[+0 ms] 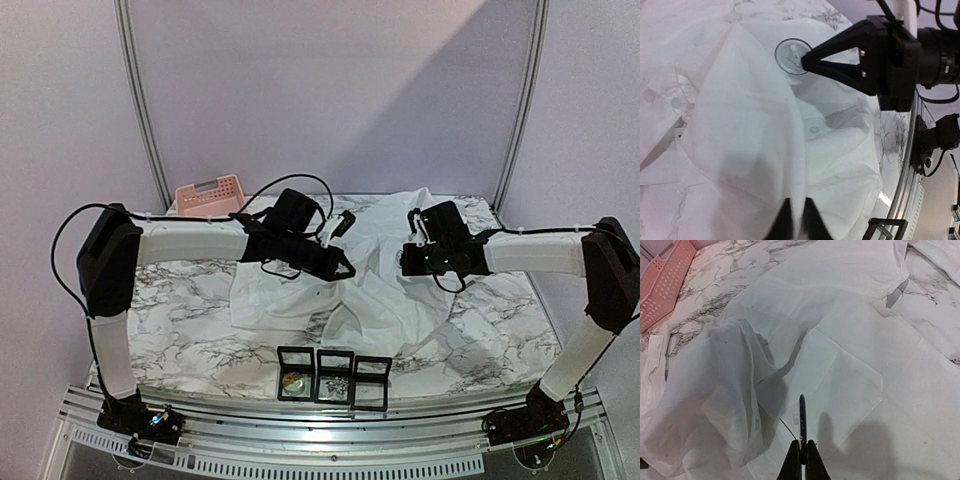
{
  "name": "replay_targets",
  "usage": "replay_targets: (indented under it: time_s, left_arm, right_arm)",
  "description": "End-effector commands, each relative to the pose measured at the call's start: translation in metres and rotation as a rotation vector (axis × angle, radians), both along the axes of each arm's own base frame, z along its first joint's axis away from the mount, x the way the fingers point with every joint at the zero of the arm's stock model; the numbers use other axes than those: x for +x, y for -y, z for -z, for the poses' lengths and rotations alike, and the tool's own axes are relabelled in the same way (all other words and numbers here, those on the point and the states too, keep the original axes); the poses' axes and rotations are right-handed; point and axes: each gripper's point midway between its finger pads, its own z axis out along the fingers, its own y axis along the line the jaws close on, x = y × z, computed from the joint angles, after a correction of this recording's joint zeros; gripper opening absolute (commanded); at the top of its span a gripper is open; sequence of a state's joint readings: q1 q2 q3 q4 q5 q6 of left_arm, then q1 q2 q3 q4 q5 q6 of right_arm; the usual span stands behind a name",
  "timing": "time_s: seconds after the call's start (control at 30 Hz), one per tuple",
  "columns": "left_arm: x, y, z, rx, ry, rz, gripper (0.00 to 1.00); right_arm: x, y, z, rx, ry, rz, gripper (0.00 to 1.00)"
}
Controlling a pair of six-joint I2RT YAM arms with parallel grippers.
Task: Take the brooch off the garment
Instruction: Remove the brooch from the flattened clothing, then pass from the right arm to the left
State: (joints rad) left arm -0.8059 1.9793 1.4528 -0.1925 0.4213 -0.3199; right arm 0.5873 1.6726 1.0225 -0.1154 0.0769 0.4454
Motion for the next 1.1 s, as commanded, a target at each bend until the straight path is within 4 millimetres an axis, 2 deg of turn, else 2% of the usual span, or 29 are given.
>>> replay_targets:
  time_s: [0.0, 0.03, 0.07, 0.1, 0.17, 0.2, 0.33, 0.47, 0.53, 0.7, 0.8, 0.97, 1.07]
  left_arm:
    - [0.015, -0.016, -0.047, -0.061, 0.165, -0.078, 0.38]
    - [0.017, -0.02, -0.055, -0.068, 0.2, -0.093, 0.54]
    - [0.016, -0.025, -0.062, -0.073, 0.235, -0.102, 0.64]
    - [0.018, -0.031, -0.072, -0.079, 0.275, -0.116, 0.71]
    - [0.018, -0.042, -0.094, -0.084, 0.358, -0.138, 0.8]
    - [0.019, -0.048, -0.105, -0.081, 0.399, -0.152, 0.83]
    - [0.01, -0.069, -0.158, -0.131, 0.55, -0.176, 0.94]
    - [-0.024, -0.074, -0.181, -0.224, 0.551, -0.059, 0.96]
    - [-0.045, -0.074, -0.184, -0.305, 0.497, 0.042, 0.99]
    - [-0.079, -0.071, -0.166, -0.448, 0.237, 0.26, 0.97]
    - [-0.092, -0.07, -0.159, -0.479, 0.175, 0.327, 0.96]
    - [-0.091, -0.073, -0.157, -0.52, 0.147, 0.312, 0.94]
    - [-0.089, -0.072, -0.153, -0.512, 0.132, 0.311, 0.86]
  right_arm:
    - [0.0, 0.004, -0.053, 0.098, 0.148, 0.008, 0.0]
    - [-0.003, 0.0, -0.067, 0.129, 0.187, -0.025, 0.0]
    - [-0.007, -0.003, -0.079, 0.156, 0.216, -0.056, 0.0]
    - [-0.015, -0.009, -0.098, 0.2, 0.254, -0.11, 0.0]
    - [-0.031, -0.019, -0.123, 0.262, 0.309, -0.211, 0.0]
    - [-0.039, -0.021, -0.14, 0.292, 0.345, -0.252, 0.0]
    - [-0.075, -0.04, -0.182, 0.405, 0.404, -0.463, 0.0]
    - [-0.112, -0.064, -0.215, 0.524, 0.382, -0.706, 0.0]
    - [-0.123, -0.073, -0.225, 0.572, 0.351, -0.798, 0.0]
    - [-0.137, -0.105, -0.216, 0.588, 0.23, -0.917, 0.0]
    - [-0.141, -0.118, -0.207, 0.585, 0.189, -0.968, 0.0]
    - [-0.154, -0.133, -0.205, 0.627, 0.126, -1.044, 0.0]
    - [-0.159, -0.14, -0.201, 0.631, 0.088, -1.076, 0.0]
